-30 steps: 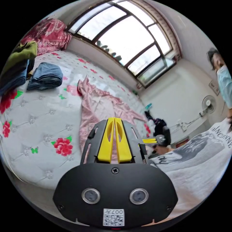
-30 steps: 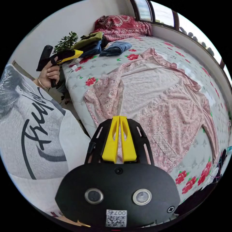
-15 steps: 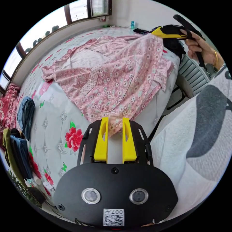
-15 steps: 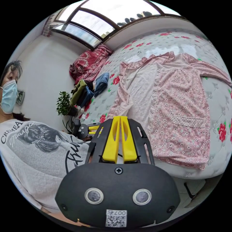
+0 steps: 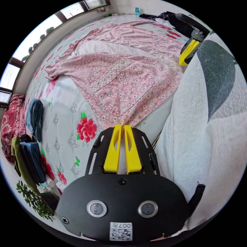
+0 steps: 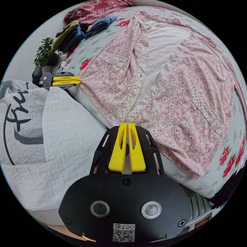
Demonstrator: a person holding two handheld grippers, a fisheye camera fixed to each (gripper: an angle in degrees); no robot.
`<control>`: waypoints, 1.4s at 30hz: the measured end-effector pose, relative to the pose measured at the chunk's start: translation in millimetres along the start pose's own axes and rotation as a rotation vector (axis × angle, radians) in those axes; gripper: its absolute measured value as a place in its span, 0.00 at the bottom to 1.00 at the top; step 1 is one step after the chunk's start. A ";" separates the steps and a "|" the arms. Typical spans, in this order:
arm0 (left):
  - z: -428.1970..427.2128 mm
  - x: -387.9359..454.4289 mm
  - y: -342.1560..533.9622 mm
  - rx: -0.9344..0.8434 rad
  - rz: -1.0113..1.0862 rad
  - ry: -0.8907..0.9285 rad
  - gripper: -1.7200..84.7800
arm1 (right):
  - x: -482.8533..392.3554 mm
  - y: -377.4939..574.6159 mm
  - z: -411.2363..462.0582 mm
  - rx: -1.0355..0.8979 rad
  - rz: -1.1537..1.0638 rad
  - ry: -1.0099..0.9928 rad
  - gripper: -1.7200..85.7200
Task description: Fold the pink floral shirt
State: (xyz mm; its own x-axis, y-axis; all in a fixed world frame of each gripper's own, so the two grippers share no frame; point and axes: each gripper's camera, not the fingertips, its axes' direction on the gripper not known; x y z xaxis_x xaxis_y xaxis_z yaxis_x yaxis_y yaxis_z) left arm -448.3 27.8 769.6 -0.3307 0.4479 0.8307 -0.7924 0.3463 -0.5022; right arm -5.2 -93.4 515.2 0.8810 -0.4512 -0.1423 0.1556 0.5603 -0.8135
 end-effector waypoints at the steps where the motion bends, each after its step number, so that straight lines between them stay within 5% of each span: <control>1: -1.9 -6.6 0.2 -0.010 -0.037 0.028 0.05 | -0.2 -5.7 -10.3 0.007 -0.041 0.026 0.03; 10: -45.0 -87.3 -2.3 0.140 -0.332 0.181 0.02 | 24.6 -161.3 -133.9 0.401 -0.384 0.254 0.09; 22: 3.3 -178.6 -141.3 0.117 -0.253 0.136 0.01 | 46.7 -408.7 -85.7 0.227 -0.617 0.256 0.06; 33: 19.9 -216.8 -151.3 0.087 -0.239 0.174 0.01 | 84.6 -297.9 -150.4 0.251 -0.695 0.318 0.02; 42: 17.5 -225.3 -146.9 0.038 -0.220 0.163 0.01 | 155.6 -271.9 -93.7 0.155 -0.381 0.502 0.02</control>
State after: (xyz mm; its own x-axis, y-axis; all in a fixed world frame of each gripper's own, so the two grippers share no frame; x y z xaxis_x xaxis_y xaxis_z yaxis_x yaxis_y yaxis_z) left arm -266.4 -138.4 660.4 -0.0647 0.4930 0.8676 -0.8558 0.4198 -0.3023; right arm 47.8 -381.0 661.4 0.4411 -0.8870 -0.1366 0.5119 0.3736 -0.7736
